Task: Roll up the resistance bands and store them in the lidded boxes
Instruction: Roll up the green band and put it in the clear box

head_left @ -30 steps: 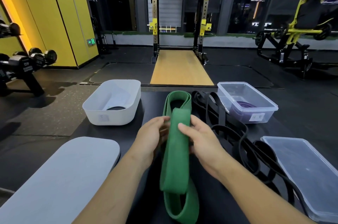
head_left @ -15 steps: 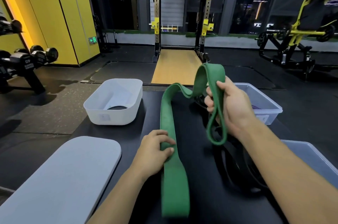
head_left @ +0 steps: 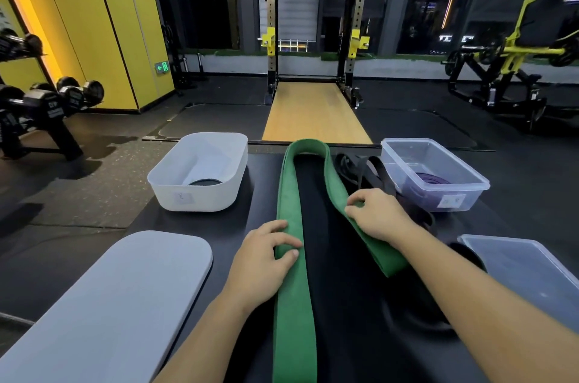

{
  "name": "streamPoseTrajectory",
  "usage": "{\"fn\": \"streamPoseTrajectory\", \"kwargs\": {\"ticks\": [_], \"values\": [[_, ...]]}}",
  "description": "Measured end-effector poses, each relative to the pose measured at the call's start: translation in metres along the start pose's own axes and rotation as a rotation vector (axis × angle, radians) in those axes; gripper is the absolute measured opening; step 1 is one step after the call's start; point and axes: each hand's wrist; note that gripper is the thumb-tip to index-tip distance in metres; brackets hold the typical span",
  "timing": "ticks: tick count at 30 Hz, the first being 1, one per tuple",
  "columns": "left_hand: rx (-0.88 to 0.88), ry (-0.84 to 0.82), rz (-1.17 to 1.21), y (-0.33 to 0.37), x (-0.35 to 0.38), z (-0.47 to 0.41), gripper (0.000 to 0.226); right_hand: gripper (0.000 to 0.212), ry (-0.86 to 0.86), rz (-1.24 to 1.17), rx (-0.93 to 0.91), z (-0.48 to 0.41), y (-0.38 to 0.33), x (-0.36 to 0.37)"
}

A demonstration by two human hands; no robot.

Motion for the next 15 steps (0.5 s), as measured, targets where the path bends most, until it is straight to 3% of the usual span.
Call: {"fn": "streamPoseTrajectory", "kwargs": {"ticks": [4,10,13,15], "values": [[-0.003,0.007,-0.01,0.002,0.001,0.0,0.015,0.051,-0.038,0.311,-0.012,0.007,-0.012,-0.005],[-0.01,0.003,-0.047,0.01,0.001,0.007,0.02,0.046,0.04,0.658,-0.195,0.039,-0.027,0.007],[0.008,-0.004,-0.093,0.016,0.003,0.012,0.023,0.041,0.159,0.635,-0.314,0.061,-0.025,0.015],[0.028,0.005,-0.086,0.016,0.003,0.018,0.022,0.034,0.205,0.4,-0.391,0.08,-0.025,0.024]]}}
Point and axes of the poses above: each hand's wrist, its own z-axis away from the middle knuckle, its own x-axis out of the palm, y = z × x, and after that the axes turned 10 degrees about z, right-handed
